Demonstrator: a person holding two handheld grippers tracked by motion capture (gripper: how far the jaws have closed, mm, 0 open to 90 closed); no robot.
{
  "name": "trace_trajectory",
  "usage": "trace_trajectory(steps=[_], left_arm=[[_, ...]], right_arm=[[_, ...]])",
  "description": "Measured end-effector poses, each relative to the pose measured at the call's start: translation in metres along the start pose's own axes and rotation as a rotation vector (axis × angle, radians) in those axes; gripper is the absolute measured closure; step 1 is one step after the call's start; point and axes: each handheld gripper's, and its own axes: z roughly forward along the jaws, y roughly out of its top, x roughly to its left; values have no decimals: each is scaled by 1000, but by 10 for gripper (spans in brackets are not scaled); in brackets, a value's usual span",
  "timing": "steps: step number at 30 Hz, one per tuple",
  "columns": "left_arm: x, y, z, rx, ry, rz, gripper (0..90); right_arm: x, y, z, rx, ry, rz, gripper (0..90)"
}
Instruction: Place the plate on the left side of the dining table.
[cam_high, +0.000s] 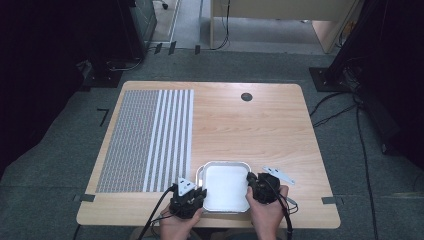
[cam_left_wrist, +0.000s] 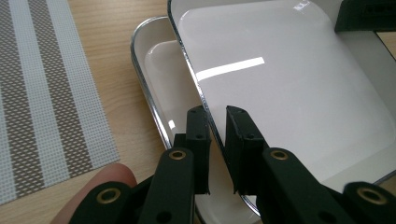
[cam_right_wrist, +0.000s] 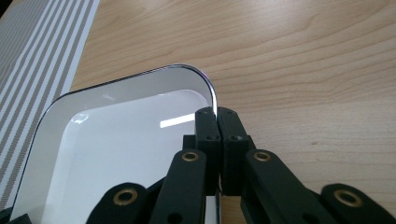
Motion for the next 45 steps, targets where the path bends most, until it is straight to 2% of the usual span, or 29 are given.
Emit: trace_trajectory(steps=[5, 15, 22, 27, 38, 39, 42, 45], left_arm=[[5, 3, -3, -8, -3, 3, 806], [14, 9, -12, -29, 7, 9, 800], [22, 13, -17, -38, 24, 25, 799], [28, 16, -21, -47, 30, 19, 800], [51, 24, -32, -73, 62, -5, 808], [56, 26, -34, -80, 70, -12, 809], [61, 27, -37, -80, 75, -12, 809], [72, 31, -41, -86, 83, -24, 810]], right_arm=[[3, 5, 4, 25, 21, 18, 899], [13, 16, 10, 60, 46, 23, 899], [22, 19, 15, 53, 61, 23, 899], [29, 21, 18, 45, 73, 21, 899], [56, 30, 29, 35, 94, 0, 900], [62, 31, 32, 35, 99, -6, 900], [71, 34, 35, 36, 103, -13, 900], [80, 36, 39, 39, 106, -23, 900]])
